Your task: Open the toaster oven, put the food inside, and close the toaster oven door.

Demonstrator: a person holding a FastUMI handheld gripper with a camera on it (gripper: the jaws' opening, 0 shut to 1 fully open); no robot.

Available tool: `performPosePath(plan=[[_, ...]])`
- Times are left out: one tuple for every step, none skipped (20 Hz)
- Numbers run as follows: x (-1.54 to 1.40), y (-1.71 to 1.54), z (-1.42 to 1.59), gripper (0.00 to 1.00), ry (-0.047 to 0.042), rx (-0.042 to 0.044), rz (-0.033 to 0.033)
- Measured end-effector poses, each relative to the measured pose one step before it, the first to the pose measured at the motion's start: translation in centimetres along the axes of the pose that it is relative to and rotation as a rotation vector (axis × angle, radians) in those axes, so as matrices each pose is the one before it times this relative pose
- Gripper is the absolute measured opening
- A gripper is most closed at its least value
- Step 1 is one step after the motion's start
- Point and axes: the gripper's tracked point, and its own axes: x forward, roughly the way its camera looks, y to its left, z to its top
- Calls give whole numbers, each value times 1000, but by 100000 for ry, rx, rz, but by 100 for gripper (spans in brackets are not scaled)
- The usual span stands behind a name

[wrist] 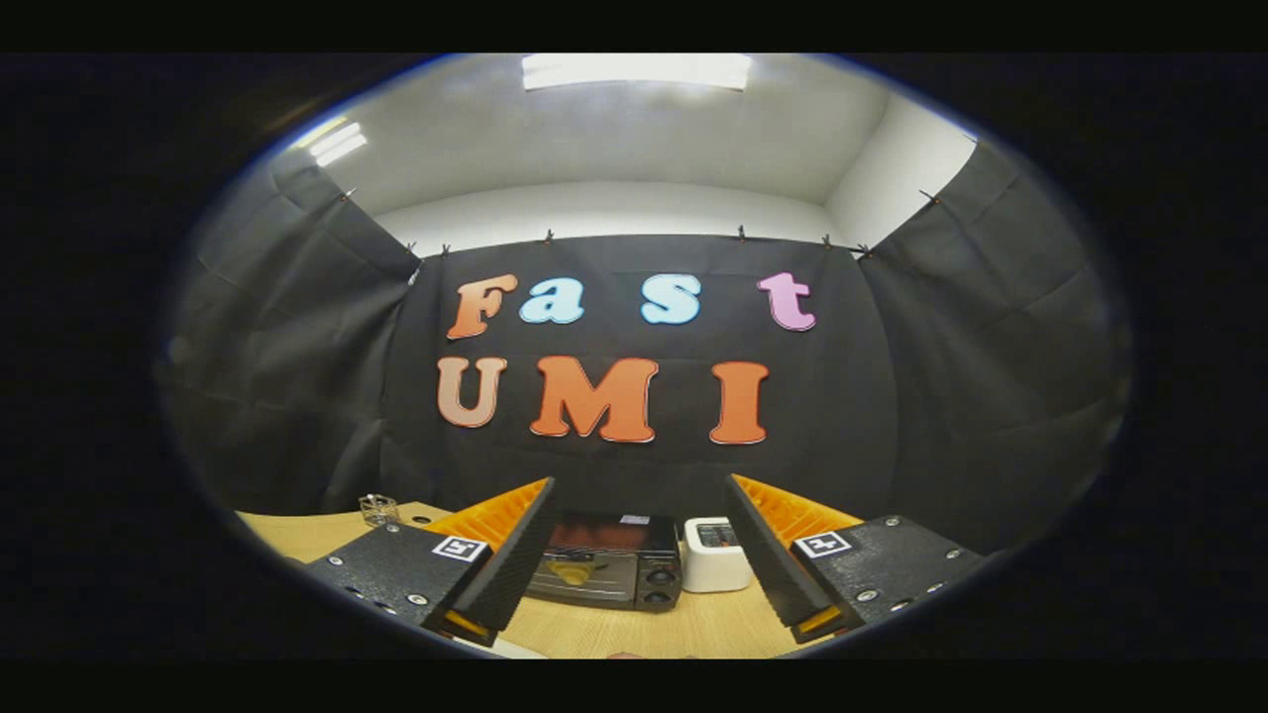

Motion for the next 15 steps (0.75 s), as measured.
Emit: performPosePath(plan=[[1,-14,9,97,92,-185,22],[-61,-11,164,97,-77,-128,-235],[-43,63,176,97,-104,-205,205],[24,59,20,97,-54,-37,98],[-52,113,-25,97,99,-117,584],[-64,-28,-84,97,140,21,200],[-13,25,16,97,67,45,64],[3,49,108,97,96,64,84],[-2,-58,13,97,146,365,-109],[14,165,-192,97,311,380,448],[83,-49,-213,97,403,576,48],[52,69,-150,97,470,196,262],[77,-38,-46,97,197,57,-145],[43,-130,19,97,-12,-39,-260],[113,-44,16,97,-112,10,-36]])
